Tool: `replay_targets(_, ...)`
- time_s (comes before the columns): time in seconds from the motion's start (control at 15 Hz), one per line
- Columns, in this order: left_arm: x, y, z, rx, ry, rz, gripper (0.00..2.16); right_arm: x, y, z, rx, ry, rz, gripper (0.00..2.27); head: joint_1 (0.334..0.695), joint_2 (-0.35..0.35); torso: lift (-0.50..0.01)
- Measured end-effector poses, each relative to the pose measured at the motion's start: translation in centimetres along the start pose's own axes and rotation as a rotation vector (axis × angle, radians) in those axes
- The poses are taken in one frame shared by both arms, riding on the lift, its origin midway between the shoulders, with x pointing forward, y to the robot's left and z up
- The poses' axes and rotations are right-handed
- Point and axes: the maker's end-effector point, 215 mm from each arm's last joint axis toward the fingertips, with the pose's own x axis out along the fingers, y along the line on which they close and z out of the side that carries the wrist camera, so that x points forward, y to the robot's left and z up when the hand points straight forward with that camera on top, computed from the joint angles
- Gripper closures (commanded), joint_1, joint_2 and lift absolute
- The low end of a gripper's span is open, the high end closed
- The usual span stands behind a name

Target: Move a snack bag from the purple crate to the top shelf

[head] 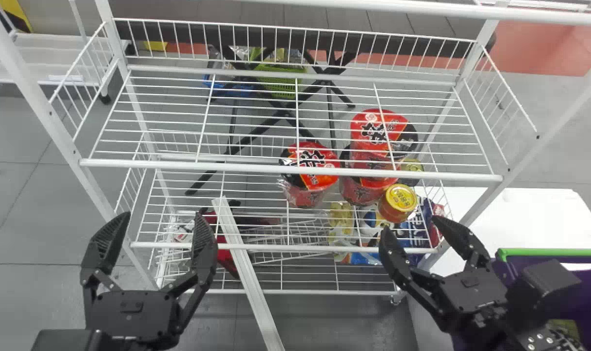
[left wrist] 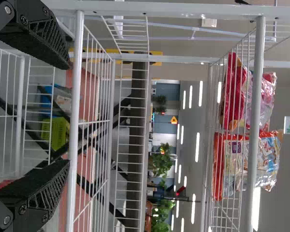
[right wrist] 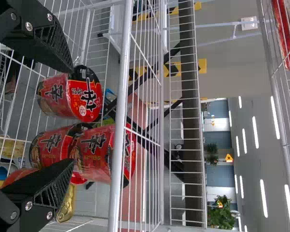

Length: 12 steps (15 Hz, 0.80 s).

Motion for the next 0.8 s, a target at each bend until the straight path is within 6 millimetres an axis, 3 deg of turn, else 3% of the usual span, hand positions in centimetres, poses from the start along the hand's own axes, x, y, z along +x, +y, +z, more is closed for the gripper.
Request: replay_targets(0.8, -0.24, 0.14, -0.24, 0.002, 0.006, 0.009, 0.13, -0.18, -0.18, -0.05, 0.013, 0.002, 0.001, 0.17, 0.695, -0.095, -0.450)
